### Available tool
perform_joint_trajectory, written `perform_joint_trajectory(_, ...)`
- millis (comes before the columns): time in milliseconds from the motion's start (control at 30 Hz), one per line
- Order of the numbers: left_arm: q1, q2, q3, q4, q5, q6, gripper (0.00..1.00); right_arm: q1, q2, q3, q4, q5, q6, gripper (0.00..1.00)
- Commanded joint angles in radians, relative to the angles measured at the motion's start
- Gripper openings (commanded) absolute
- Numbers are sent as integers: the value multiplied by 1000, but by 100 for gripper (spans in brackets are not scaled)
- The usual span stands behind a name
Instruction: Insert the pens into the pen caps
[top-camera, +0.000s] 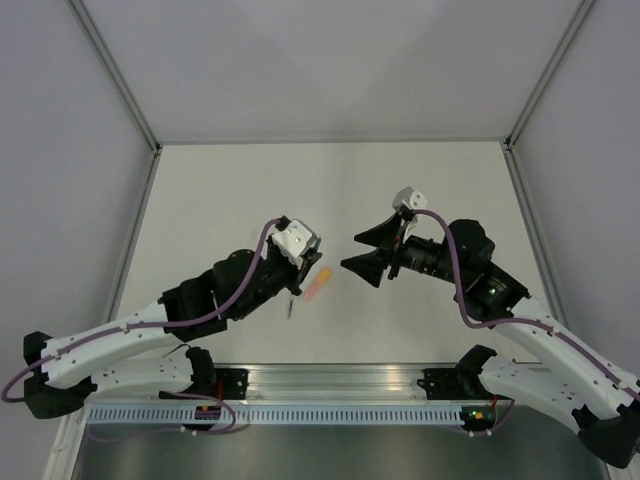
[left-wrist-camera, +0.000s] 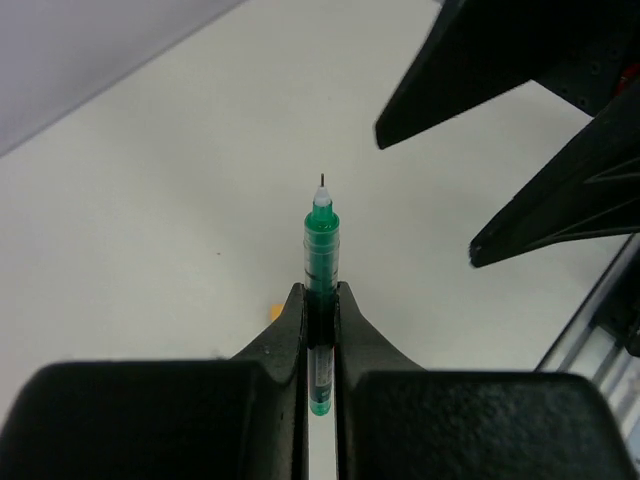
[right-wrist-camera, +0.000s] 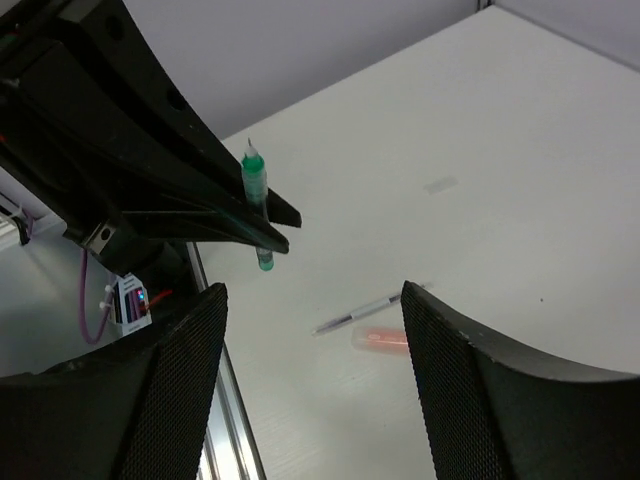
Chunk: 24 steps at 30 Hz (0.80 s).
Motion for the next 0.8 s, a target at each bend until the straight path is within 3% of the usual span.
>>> perform_joint_trajectory(0,66,52,30,-7,251,-104,2,-1,27,-15,69,-61,-88,76)
perform_joint_trajectory(133,232,71,23,40,420,-173,2,-1,85,-47,190,-122,-46,80)
perform_joint_trajectory(233,295,8,-43,152,509,-243,2,-1,136,-70,264,-205,-26,82)
perform_joint_trajectory(467,297,-37,-104,317,573,-369,2,2,147,-153,460,-242,30,82)
perform_joint_trajectory(767,295,-6,-157,493,669,-444,2,11,173,-147,576,-274,125,71)
